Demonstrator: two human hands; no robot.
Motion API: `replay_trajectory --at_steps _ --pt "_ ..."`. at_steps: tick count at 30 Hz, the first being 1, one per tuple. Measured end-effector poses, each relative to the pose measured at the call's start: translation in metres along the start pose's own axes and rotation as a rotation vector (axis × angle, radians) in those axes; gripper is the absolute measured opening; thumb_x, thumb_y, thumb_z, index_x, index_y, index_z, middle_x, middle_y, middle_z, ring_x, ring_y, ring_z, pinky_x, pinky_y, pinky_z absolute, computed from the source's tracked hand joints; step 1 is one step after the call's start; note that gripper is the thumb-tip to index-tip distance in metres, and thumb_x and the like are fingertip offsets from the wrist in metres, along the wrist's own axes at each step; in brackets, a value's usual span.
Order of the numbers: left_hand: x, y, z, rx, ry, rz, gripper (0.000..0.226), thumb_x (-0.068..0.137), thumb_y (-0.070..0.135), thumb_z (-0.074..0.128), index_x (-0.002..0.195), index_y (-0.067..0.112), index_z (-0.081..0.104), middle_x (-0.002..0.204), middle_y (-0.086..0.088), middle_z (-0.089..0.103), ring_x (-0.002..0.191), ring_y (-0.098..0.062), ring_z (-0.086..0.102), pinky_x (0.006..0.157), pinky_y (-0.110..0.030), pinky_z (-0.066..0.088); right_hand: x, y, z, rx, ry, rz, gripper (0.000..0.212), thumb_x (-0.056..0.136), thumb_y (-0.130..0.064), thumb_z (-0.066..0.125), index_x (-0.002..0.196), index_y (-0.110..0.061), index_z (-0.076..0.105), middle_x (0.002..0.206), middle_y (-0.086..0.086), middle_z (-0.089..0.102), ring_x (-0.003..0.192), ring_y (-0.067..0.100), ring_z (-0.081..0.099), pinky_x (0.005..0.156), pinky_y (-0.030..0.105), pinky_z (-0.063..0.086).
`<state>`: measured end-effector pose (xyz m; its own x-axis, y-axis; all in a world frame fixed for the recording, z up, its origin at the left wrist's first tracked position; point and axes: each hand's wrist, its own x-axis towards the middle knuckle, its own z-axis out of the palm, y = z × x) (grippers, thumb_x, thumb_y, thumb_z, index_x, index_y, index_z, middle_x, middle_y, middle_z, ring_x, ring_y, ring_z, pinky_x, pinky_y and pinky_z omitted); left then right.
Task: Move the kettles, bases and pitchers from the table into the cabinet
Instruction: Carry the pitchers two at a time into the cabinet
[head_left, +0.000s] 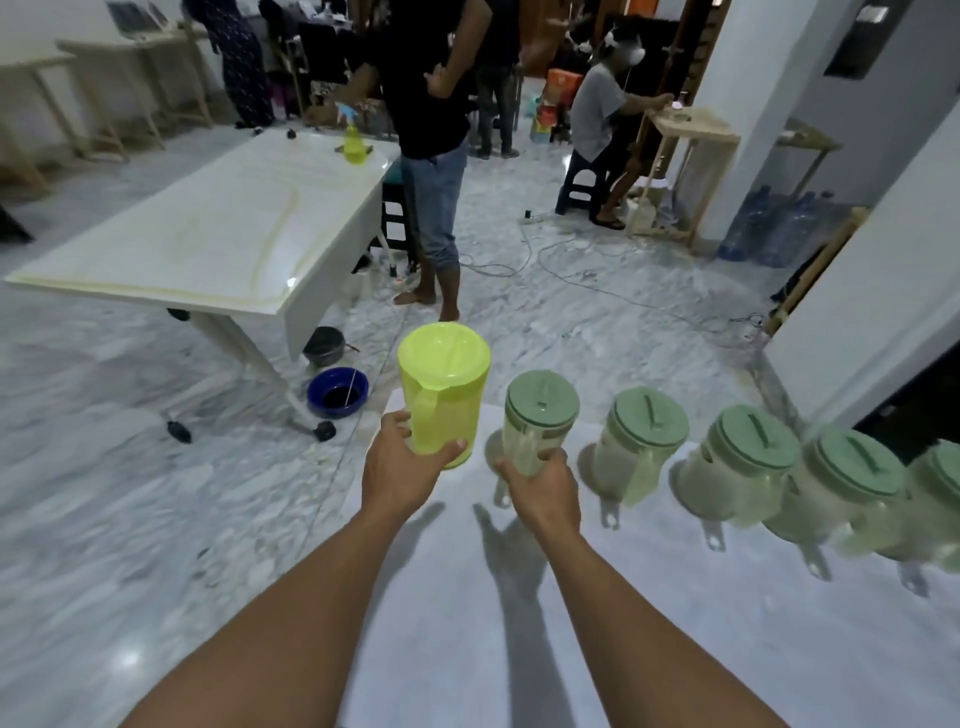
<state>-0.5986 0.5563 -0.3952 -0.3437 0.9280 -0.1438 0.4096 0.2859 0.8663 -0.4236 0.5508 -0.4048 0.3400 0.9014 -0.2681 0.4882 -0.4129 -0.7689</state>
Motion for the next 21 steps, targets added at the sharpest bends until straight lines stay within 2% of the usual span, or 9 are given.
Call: replay_trajectory --at_steps 2,5,7,9,13,17,19,21 --pt "0.009 -0.002 0.004 -0.084 0.035 -0.054 0.068 0.065 0.053 0.085 0.117 0.022 0.054 0.114 0.002 0.063 0.104 -0.019 0.061 0.085 -0.035 0.048 0.007 0.002 0.008 0.111 -0.01 0.015 0.054 0.082 -0.047 0.077 0.119 -0.014 0.056 0.108 0.004 0.067 0.089 0.021 0.057 0.076 0.029 0.041" --pt "0.023 -0.001 0.01 -0.133 0.046 -0.08 0.036 0.071 0.044 0.084 0.091 0.021 0.065 0.089 0.007 0.069 0.087 -0.017 0.065 0.07 -0.032 0.047 0.017 0.004 0.019 0.219 -0.012 -0.002 0.038 0.083 -0.04 0.079 0.106 -0.014 0.065 0.094 -0.002 0.068 0.084 0.018 0.06 0.071 0.026 0.04" --pt "0.03 -0.001 0.016 -0.165 0.035 -0.064 0.026 0.075 0.04 0.081 0.088 0.02 0.071 0.082 0.008 0.07 0.083 -0.015 0.066 0.07 -0.031 0.049 0.022 0.006 0.025 0.299 0.006 0.01 0.026 0.084 -0.034 0.077 0.098 -0.015 0.066 0.087 -0.002 0.069 0.08 0.018 0.062 0.063 0.027 0.041" --pt "0.036 -0.003 0.022 -0.19 0.053 -0.062 0.023 0.079 0.038 0.077 0.088 0.018 0.072 0.082 0.005 0.071 0.084 -0.018 0.067 0.07 -0.032 0.049 0.026 0.007 0.032 0.354 0.034 0.019 0.016 0.086 -0.028 0.073 0.093 -0.016 0.063 0.082 -0.002 0.067 0.077 0.018 0.062 0.061 0.027 0.042" --pt "0.044 -0.007 0.028 -0.181 0.118 -0.05 0.017 0.088 0.023 0.062 0.078 0.01 0.067 0.08 -0.009 0.07 0.083 -0.029 0.065 0.073 -0.039 0.051 0.029 0.011 0.045 0.38 0.114 0.021 0.013 0.087 -0.026 0.065 0.095 -0.017 0.059 0.087 0.001 0.066 0.083 0.024 0.061 0.073 0.031 0.043" --pt "0.044 -0.008 0.027 -0.225 0.18 -0.049 0.023 0.091 0.016 0.059 0.068 0.01 0.06 0.072 -0.009 0.067 0.077 -0.031 0.065 0.067 -0.036 0.05 0.031 0.015 0.047 0.369 0.185 -0.002 0.011 0.091 -0.023 0.058 0.091 -0.012 0.055 0.082 0.004 0.064 0.079 0.026 0.059 0.062 0.032 0.043" --pt "0.046 -0.005 0.028 -0.247 0.196 -0.03 0.028 0.091 0.015 0.059 0.063 0.012 0.056 0.066 -0.007 0.062 0.073 -0.031 0.063 0.062 -0.032 0.044 0.034 0.014 0.048 0.364 0.211 -0.024 0.012 0.091 -0.022 0.058 0.087 -0.01 0.055 0.077 0.006 0.062 0.074 0.025 0.058 0.062 0.026 0.043" --pt "0.045 0.001 0.028 -0.25 0.203 0.0 0.028 0.091 0.015 0.06 0.065 0.007 0.056 0.065 -0.006 0.059 0.071 -0.028 0.06 0.061 -0.031 0.042 0.035 0.013 0.05 0.378 0.236 -0.026 0.015 0.09 -0.021 0.06 0.084 -0.008 0.056 0.073 0.005 0.06 0.069 0.023 0.054 0.061 0.025 0.043"
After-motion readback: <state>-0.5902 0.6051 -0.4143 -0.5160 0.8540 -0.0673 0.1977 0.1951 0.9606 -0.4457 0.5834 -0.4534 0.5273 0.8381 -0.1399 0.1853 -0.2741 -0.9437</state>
